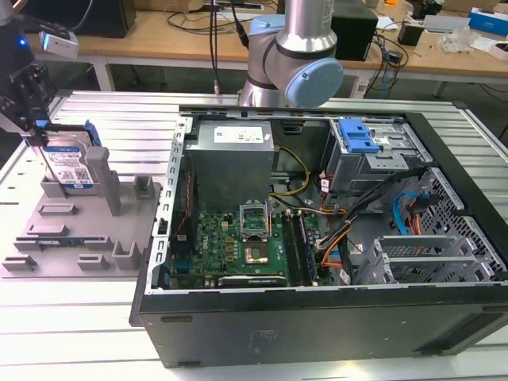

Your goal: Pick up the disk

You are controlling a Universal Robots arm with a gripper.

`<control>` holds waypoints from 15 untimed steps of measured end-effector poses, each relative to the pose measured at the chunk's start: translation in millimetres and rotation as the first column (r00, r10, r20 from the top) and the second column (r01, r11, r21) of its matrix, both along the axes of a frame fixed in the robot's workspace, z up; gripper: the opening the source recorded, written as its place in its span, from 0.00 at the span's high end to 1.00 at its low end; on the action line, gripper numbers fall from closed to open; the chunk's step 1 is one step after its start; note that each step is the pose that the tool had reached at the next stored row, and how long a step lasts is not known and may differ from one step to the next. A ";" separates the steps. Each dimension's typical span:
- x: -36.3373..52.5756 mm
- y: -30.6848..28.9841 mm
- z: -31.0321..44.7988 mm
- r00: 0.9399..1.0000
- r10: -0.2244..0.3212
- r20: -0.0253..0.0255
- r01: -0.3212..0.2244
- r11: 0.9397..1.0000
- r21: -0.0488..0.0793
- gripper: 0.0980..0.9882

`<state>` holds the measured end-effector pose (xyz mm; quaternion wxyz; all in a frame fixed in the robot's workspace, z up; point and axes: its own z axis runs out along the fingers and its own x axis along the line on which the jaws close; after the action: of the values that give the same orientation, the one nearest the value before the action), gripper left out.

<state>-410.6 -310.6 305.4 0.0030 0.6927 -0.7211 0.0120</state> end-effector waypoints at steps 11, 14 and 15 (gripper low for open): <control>-0.1 -0.3 -3.5 1.000 0.000 0.000 0.000 1.000 0.000 0.65; 0.0 -0.6 -3.8 1.000 0.000 0.000 0.000 1.000 0.000 0.65; -0.1 -0.8 -3.9 1.000 0.000 0.000 0.000 1.000 0.000 0.65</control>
<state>-410.6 -311.4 301.5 0.0032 0.6926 -0.7213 0.0119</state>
